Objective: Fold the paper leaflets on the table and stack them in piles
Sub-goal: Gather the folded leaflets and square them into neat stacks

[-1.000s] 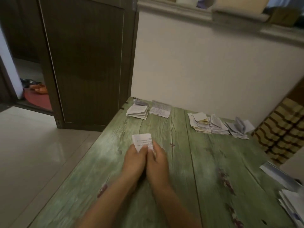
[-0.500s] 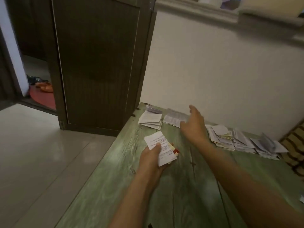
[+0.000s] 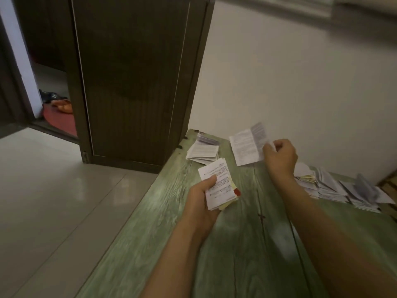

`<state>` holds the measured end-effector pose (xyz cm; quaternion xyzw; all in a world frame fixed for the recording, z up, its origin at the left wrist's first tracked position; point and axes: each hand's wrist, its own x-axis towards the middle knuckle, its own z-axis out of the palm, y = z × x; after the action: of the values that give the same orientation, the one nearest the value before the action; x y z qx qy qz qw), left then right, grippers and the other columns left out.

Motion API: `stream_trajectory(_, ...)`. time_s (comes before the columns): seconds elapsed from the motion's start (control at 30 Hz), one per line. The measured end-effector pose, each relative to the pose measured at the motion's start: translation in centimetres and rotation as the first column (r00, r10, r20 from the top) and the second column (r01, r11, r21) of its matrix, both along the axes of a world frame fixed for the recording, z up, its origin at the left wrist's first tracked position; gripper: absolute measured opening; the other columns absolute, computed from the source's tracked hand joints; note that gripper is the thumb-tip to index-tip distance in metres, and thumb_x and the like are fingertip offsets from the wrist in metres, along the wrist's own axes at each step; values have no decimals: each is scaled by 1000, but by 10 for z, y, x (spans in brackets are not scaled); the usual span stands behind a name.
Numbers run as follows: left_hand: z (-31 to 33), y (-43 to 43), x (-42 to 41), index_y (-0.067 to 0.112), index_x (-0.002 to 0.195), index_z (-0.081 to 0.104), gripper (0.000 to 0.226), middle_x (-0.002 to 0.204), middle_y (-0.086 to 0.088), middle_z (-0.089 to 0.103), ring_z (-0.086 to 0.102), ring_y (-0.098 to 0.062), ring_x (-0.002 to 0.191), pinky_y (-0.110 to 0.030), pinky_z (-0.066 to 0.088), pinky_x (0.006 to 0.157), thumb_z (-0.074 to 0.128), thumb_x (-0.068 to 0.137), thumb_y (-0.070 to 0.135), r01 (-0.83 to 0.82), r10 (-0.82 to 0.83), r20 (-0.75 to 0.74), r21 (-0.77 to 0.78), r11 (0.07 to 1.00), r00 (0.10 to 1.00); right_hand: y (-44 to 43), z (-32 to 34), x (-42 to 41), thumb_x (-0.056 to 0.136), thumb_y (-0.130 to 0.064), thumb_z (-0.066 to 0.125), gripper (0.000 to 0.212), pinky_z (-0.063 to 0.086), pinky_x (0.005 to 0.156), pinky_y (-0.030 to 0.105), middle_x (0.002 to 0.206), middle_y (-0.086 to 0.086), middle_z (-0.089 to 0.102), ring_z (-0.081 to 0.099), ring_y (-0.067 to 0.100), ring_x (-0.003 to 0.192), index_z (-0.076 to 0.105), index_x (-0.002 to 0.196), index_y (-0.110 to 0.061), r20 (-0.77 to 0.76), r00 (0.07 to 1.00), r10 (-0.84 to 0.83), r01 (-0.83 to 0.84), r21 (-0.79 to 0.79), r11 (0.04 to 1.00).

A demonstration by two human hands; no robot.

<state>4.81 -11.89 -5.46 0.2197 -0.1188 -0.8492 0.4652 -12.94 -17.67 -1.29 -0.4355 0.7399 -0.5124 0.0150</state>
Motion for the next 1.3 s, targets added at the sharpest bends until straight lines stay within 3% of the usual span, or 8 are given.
stream_trajectory(0.17,10,3,5,4,102,60,21,90,-14,72,68,-25,77,-29,57,54,42,91,5,-69,64,-102,-52,996,993,48,3,33,88,-9,56,9,57,67,36,84,-6,57,62,19,84,51,96,-12,147,980,137,-112,-168,980)
stream_trajectory(0.27,10,3,12,5,106,60,25,95,-14,72,69,-26,82,-35,58,67,49,83,7,-98,88,-145,-61,993,986,62,2,54,90,-8,55,9,52,53,15,83,-12,53,59,8,75,50,95,-13,117,984,138,-107,-237,966)
stream_trajectory(0.43,3,0,24,6,111,61,36,95,-14,70,65,-28,89,-45,45,94,52,77,13,-95,83,-185,-54,994,979,72,-21,84,86,-9,57,10,38,55,1,77,3,62,51,2,57,64,90,-4,-510,845,161,-291,-186,938)
stream_trajectory(0.57,-5,-6,35,5,112,61,30,98,-14,69,67,-26,88,-40,51,87,49,86,16,-98,78,-214,-85,992,974,70,-50,96,82,-24,56,24,47,74,32,95,8,66,59,22,86,69,97,-10,-721,560,408,-480,119,869)
stream_trajectory(0.73,-10,-20,30,6,108,58,19,91,-9,69,68,-18,75,-36,57,69,44,98,14,-294,305,188,-83,952,934,66,-36,110,86,-25,43,33,43,71,23,82,4,65,53,10,76,70,79,-7,-269,769,580,-608,-24,794)
stream_trajectory(0.87,-11,-23,28,16,120,49,26,110,-1,63,65,-16,88,-35,55,79,51,95,10,-366,476,541,-304,879,694,18,-16,94,94,-21,53,19,41,56,14,102,2,63,54,10,78,59,109,-11,281,922,266,-299,83,951)
stream_trajectory(1.03,-14,-21,22,22,145,20,69,128,-5,54,64,-19,94,-27,57,69,59,90,8,-290,487,651,-394,872,582,-40,-26,88,82,-58,59,77,43,90,36,137,13,44,47,31,120,38,138,-9,172,984,41,-131,556,821)
stream_trajectory(1.3,-13,-24,29,10,102,59,16,94,-6,69,67,-23,87,-40,55,81,51,91,1,-413,424,321,-103,905,847,-46,-37,84,85,-18,59,28,50,86,36,95,6,57,56,27,89,59,110,-6,234,970,-63,-64,498,865)
